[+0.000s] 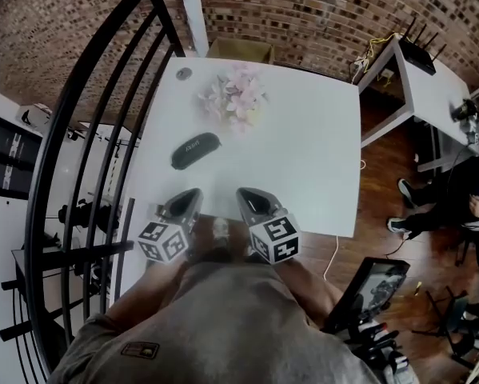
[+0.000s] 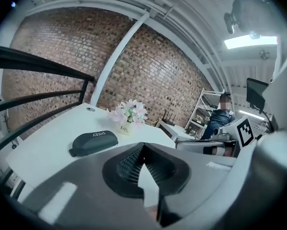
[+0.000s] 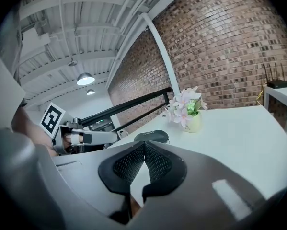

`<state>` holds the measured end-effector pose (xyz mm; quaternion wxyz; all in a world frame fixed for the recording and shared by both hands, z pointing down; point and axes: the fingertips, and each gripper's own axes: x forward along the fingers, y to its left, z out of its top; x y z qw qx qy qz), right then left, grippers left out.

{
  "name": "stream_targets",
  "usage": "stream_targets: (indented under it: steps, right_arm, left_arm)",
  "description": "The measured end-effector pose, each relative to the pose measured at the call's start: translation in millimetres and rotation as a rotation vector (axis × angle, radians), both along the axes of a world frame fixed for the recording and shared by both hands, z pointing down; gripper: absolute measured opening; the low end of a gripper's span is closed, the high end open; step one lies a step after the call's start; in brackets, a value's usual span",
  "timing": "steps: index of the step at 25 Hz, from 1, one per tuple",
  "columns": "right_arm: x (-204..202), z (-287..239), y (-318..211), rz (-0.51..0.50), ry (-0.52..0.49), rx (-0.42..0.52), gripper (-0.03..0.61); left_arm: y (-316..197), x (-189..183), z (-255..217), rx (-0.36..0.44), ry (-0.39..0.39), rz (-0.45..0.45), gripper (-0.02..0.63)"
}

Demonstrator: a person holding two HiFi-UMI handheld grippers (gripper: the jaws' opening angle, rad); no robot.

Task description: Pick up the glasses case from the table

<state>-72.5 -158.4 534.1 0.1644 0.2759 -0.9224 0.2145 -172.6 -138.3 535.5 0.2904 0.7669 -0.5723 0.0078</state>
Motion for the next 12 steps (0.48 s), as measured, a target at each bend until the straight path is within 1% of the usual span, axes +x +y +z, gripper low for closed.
stream_targets:
  steps: [4,8,9,12]
  right_arm:
    - [-15.0,4.3,-15.8,0.01,0.018,-0.003,0.012]
    - [-30.7,8.0,-27.3,0.007,0.047,-0.015,0.012]
    - [-34.2,9.5,-30.9,0.012,0.052,-0.018,0.012]
    - [-44.6,14.0,-40.5,0.034,0.06,-0.029,0.012]
  left_arm:
    - [-16.9,-16.9,9.4,-0.004,-0.024,0.026,0.002]
    - [-34.2,-32.5,15.7,-0.005,-0.047,0.073,0.004]
    - [-39.1,-35.9,18.2,-0.006,-0.057,0.087,0.019]
    - [-52.7,-45.9,27.2,-0.011,-0.093,0.128,0.093]
